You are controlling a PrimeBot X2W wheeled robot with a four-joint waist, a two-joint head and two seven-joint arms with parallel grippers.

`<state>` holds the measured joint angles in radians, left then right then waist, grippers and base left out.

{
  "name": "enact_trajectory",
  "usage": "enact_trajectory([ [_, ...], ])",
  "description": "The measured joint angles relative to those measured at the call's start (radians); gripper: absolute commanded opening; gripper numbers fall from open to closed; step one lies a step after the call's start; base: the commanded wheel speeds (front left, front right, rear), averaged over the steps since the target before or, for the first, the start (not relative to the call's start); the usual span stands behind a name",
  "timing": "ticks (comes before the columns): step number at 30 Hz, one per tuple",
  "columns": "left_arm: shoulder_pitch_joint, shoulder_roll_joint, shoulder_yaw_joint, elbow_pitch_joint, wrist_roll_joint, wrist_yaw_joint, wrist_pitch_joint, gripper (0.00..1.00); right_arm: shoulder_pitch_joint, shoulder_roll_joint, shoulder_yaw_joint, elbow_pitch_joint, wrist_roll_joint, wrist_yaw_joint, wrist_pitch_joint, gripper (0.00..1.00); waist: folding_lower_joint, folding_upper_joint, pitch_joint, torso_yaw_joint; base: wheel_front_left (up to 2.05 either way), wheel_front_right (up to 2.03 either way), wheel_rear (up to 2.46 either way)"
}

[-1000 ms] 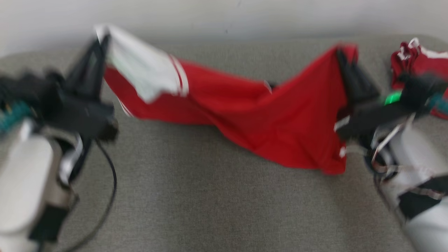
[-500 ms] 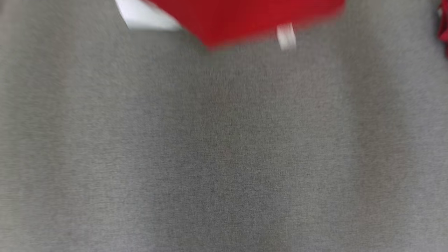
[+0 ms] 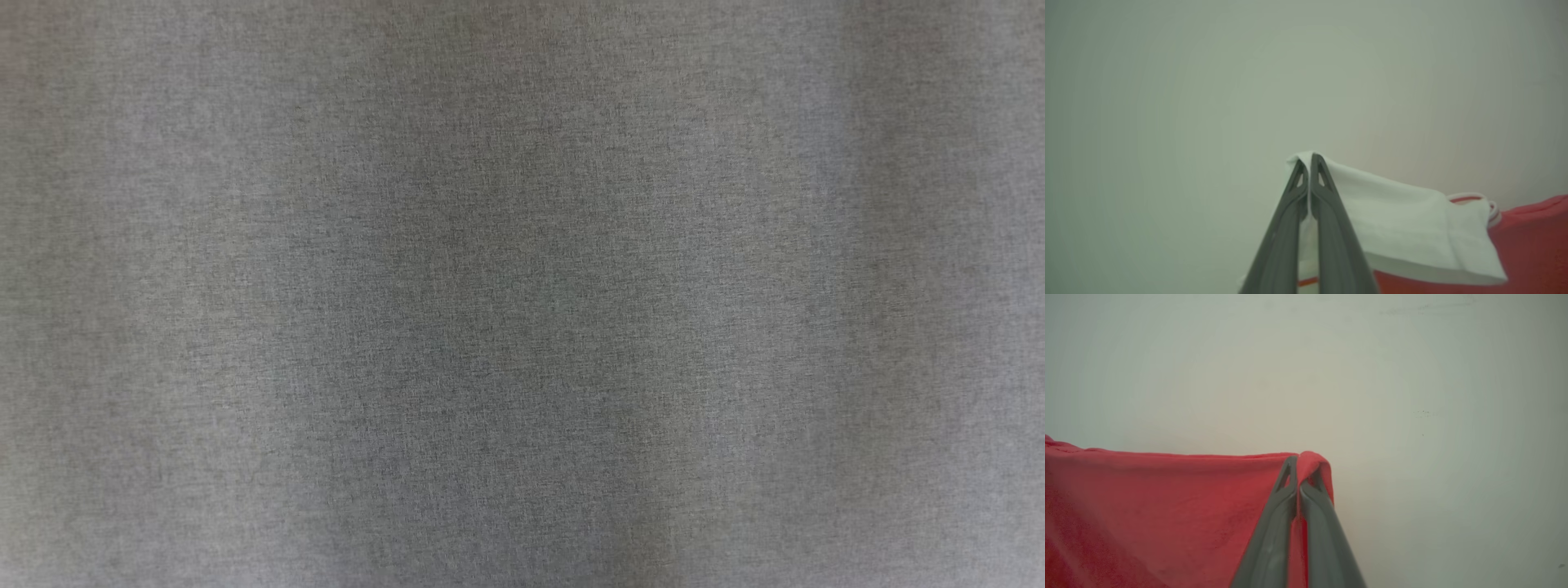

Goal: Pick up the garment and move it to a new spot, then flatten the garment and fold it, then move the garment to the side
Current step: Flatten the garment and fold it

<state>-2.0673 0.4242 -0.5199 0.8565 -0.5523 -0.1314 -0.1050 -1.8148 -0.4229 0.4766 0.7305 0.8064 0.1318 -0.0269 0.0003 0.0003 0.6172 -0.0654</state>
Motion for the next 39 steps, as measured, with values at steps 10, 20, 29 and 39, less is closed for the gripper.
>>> enact_trajectory([
  [10,-0.109,-0.032,-0.090,0.122,-0.053,0.000,-0.053,0.00,-0.114,-0.012,0.102,0.125,0.053,0.000,-0.035,0.00,-0.0003,-0.0002,0.022,0.007,0.00,0.00,0.00],
  [20,-0.117,-0.033,-0.176,0.157,-0.129,0.000,-0.078,0.00,-0.139,-0.039,0.184,0.173,0.114,0.000,-0.062,0.00,-0.0002,-0.0002,0.045,0.007,0.00,0.00,0.00],
  [29,-0.094,-0.036,-0.240,0.145,-0.207,0.000,-0.110,0.00,-0.129,-0.064,0.259,0.162,0.172,0.000,-0.092,0.00,-0.0002,-0.0002,0.050,0.004,0.00,0.00,0.00],
  [39,0.149,-0.007,-0.253,0.052,-0.300,0.000,-0.153,0.00,0.067,-0.100,0.341,0.075,0.260,0.000,-0.174,0.00,-0.0004,-0.0004,-0.020,0.007,0.00,0.00,0.00],
])
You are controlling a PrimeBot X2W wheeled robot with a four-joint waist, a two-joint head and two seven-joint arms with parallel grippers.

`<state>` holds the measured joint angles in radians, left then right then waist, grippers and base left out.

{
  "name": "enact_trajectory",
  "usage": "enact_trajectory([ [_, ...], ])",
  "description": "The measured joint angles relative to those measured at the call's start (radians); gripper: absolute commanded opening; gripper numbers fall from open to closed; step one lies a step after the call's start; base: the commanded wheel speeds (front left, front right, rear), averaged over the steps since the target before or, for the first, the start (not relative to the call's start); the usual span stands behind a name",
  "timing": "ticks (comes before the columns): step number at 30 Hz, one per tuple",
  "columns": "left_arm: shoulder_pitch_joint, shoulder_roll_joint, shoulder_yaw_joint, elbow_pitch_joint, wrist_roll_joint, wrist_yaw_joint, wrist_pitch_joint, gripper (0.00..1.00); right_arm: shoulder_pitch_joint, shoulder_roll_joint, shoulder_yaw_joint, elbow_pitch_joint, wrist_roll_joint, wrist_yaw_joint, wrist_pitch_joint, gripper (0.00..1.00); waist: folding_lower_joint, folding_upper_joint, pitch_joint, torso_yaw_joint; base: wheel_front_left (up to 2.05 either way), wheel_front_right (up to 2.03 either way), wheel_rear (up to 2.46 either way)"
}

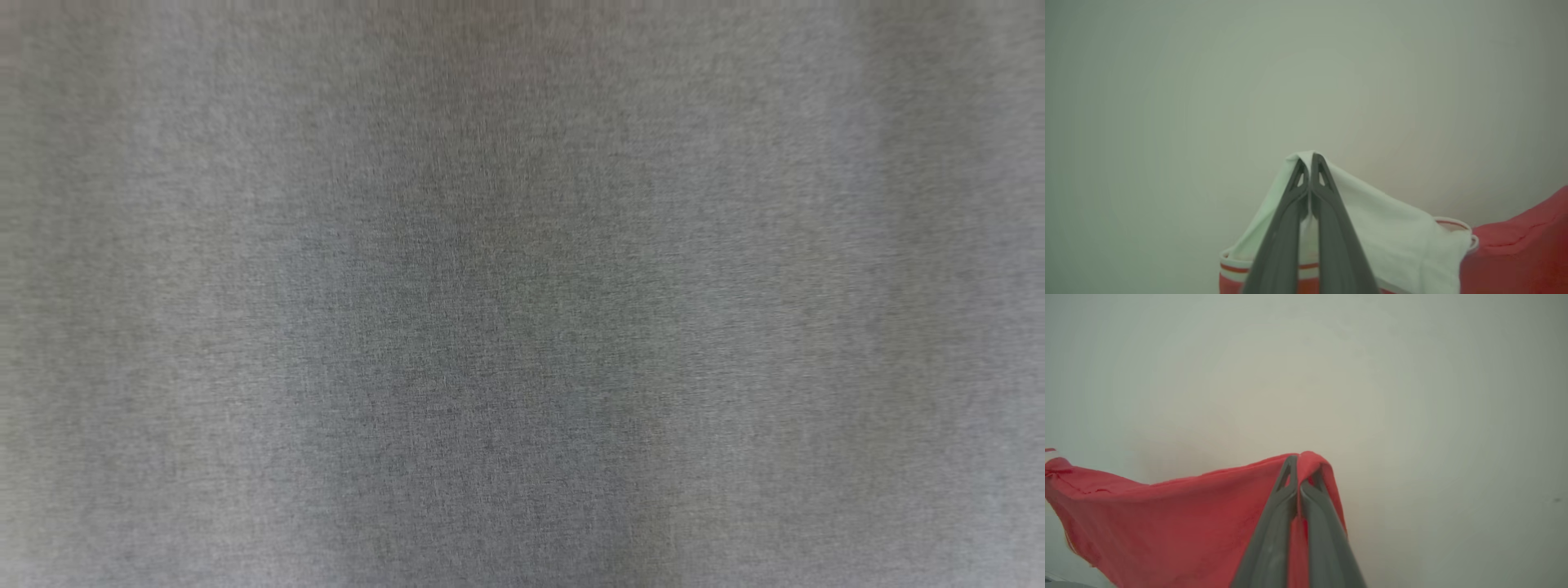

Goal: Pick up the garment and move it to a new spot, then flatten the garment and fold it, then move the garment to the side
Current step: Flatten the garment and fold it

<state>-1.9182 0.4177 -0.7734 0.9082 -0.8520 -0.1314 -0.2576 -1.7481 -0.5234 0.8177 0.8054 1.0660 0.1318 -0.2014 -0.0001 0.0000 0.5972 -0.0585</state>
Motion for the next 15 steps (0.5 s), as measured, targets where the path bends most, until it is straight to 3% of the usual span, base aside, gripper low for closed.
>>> enact_trajectory([
  [4,0.139,0.015,0.044,-0.088,-0.017,0.001,-0.002,0.00,0.127,-0.024,0.021,-0.060,0.030,0.000,-0.030,0.00,0.0000,-0.0001,-0.046,-0.002,0.00,0.00,0.00],
  [9,0.317,0.030,0.120,-0.232,-0.011,0.041,-0.004,0.00,0.267,-0.053,0.028,-0.122,0.055,0.000,-0.049,0.00,-0.0001,-0.0001,-0.096,-0.001,0.00,0.00,0.00],
  [10,0.422,0.040,0.154,-0.318,-0.002,0.066,-0.004,0.00,0.342,-0.067,0.031,-0.153,0.055,0.000,-0.055,0.00,-0.0001,-0.0001,-0.121,0.000,0.00,0.00,0.00],
  [15,0.644,0.063,0.216,-0.495,0.007,0.119,-0.004,0.00,0.488,-0.097,0.030,-0.225,0.046,0.000,-0.059,0.00,-0.0001,-0.0001,-0.173,0.004,0.00,0.00,0.00],
])
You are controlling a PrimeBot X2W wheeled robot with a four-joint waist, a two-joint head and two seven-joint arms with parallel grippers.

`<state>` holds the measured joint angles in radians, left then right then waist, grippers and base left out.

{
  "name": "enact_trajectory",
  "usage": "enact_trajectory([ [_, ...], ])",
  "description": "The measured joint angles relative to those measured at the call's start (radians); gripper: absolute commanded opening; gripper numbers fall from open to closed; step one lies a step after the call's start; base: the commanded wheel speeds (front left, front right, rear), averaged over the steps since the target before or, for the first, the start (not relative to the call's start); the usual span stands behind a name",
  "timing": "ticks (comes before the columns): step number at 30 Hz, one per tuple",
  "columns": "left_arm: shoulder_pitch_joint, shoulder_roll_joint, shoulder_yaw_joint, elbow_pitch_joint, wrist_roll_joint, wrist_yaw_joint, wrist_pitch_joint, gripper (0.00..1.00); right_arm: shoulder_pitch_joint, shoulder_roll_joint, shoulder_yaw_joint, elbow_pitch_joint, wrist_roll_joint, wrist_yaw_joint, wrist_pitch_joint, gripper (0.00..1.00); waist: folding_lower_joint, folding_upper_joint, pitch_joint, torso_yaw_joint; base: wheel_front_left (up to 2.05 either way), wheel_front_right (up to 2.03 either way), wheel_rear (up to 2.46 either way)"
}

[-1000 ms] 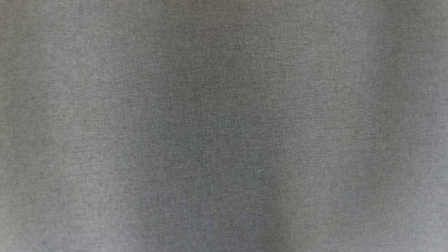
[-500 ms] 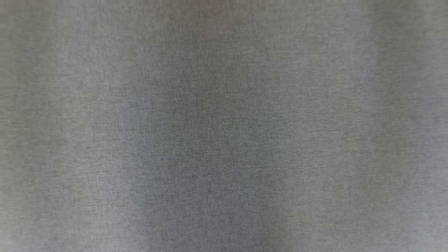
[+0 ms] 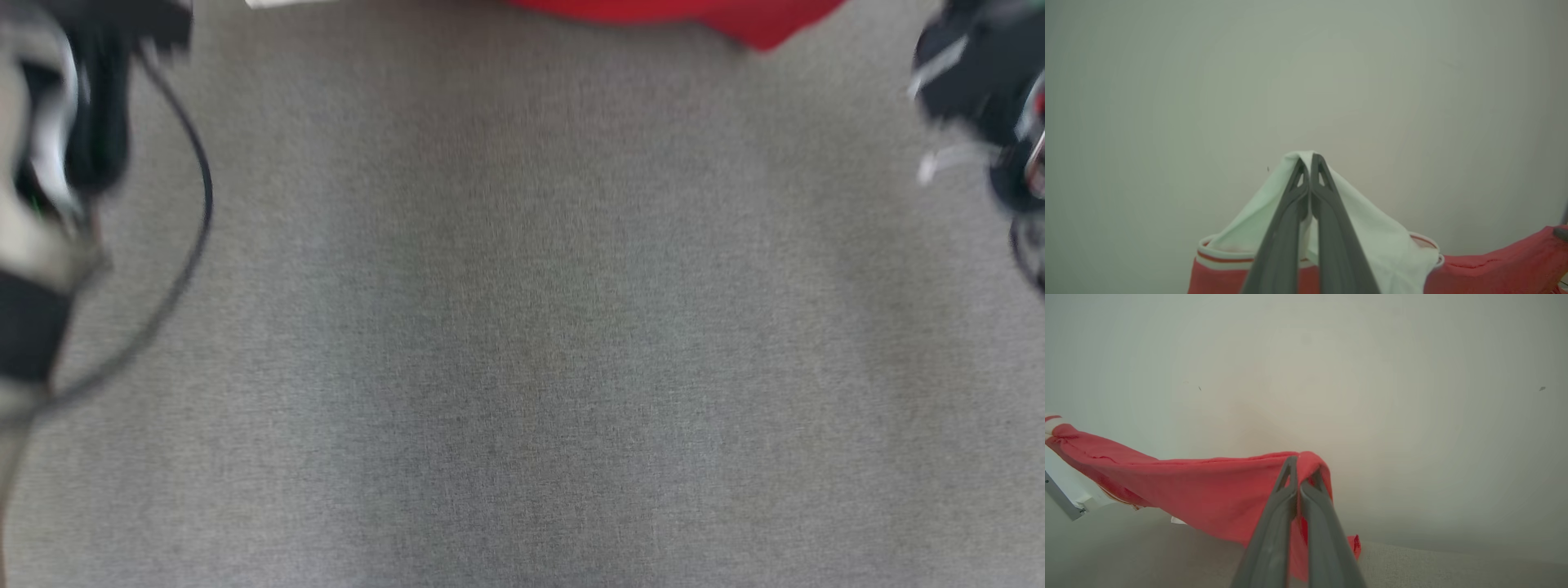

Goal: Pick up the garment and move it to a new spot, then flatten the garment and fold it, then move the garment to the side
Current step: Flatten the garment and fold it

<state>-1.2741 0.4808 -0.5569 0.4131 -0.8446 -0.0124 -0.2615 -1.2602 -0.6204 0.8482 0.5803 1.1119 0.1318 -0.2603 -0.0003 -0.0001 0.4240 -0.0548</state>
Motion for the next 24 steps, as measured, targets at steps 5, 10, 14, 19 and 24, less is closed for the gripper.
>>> enact_trajectory([
  [5,0.297,0.038,0.069,-0.215,-0.001,0.077,0.000,0.00,0.165,-0.031,-0.013,-0.097,-0.041,0.000,-0.001,0.00,-0.0001,-0.0001,-0.063,0.003,0.00,0.00,0.00],
  [10,0.558,0.049,0.132,-0.397,0.004,0.155,0.000,0.00,0.341,-0.067,-0.049,-0.179,-0.065,0.000,-0.001,0.00,-0.0002,-0.0001,-0.119,0.005,0.00,0.00,0.00],
  [14,0.740,0.015,0.185,-0.501,0.020,0.189,0.000,0.00,0.483,-0.072,-0.063,-0.228,-0.075,0.000,-0.001,0.00,0.0001,-0.0001,-0.155,0.007,0.00,0.00,0.00],
  [19,0.950,-0.038,0.249,-0.583,0.041,0.196,-0.001,0.00,0.623,-0.058,-0.098,-0.272,-0.080,0.000,-0.001,0.00,0.0000,-0.0002,-0.191,0.003,0.00,0.00,0.00],
  [24,1.119,-0.085,0.296,-0.583,0.062,0.181,-0.001,0.00,0.754,-0.043,-0.156,-0.291,-0.103,0.000,-0.001,0.00,0.0001,-0.0002,-0.220,0.003,0.00,0.00,0.00],
])
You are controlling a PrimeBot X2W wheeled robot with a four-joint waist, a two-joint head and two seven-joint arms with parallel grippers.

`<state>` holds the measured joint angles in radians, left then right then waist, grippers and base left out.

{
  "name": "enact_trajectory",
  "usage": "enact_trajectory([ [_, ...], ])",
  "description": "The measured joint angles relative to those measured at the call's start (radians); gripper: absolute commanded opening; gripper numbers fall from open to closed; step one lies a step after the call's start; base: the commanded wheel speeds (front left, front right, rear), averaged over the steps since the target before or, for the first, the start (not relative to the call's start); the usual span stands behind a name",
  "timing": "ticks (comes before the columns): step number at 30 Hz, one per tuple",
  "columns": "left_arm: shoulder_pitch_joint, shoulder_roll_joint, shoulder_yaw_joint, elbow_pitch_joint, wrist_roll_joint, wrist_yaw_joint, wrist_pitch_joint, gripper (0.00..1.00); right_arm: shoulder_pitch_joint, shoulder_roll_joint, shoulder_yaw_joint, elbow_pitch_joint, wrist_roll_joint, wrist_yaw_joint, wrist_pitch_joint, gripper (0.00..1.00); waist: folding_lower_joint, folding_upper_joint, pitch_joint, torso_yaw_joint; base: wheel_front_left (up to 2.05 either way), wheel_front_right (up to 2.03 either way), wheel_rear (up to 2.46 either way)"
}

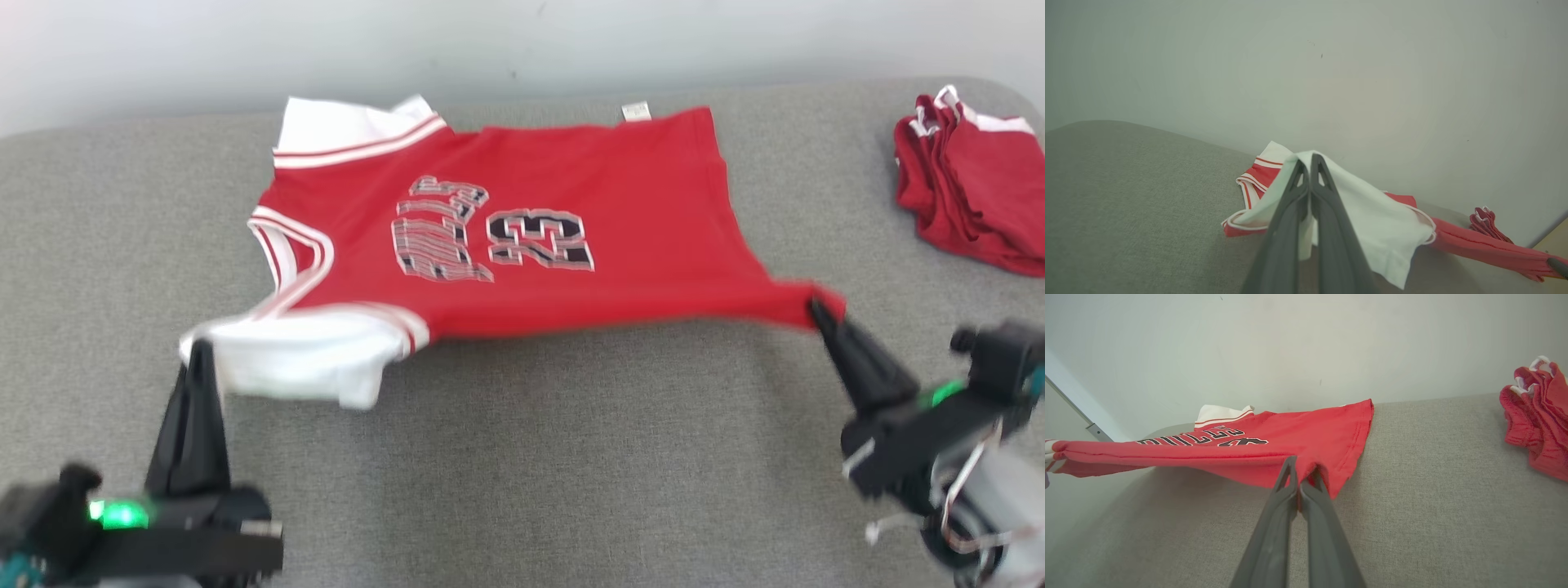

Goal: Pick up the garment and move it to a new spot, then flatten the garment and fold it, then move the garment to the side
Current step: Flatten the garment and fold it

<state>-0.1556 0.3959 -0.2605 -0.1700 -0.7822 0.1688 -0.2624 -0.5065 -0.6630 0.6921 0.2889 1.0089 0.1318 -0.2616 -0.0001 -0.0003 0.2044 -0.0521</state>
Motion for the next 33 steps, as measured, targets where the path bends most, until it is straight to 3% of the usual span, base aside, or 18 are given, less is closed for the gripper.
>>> enact_trajectory([
  [7,0.191,-0.090,0.075,0.028,0.008,-0.039,0.000,0.00,0.167,0.020,-0.034,-0.003,-0.034,0.000,0.000,0.00,0.0000,0.0002,-0.037,0.006,0.00,0.00,0.00],
  [17,0.353,-0.178,0.087,0.113,0.036,-0.095,0.000,0.00,0.368,0.029,-0.041,-0.019,-0.069,0.000,0.017,0.00,0.0001,0.0002,-0.087,0.023,0.00,0.00,0.00],
  [26,0.425,-0.182,0.058,0.144,0.035,-0.115,0.014,0.00,0.510,0.010,-0.074,-0.054,-0.083,0.000,0.052,0.00,0.0001,0.0002,-0.130,0.037,0.00,0.00,0.00],
  [33,0.341,-0.147,0.031,0.146,0.072,-0.132,0.038,0.00,0.499,0.032,-0.108,-0.102,-0.090,0.000,0.059,0.00,0.0001,0.0002,-0.135,0.032,0.00,0.00,0.00],
])
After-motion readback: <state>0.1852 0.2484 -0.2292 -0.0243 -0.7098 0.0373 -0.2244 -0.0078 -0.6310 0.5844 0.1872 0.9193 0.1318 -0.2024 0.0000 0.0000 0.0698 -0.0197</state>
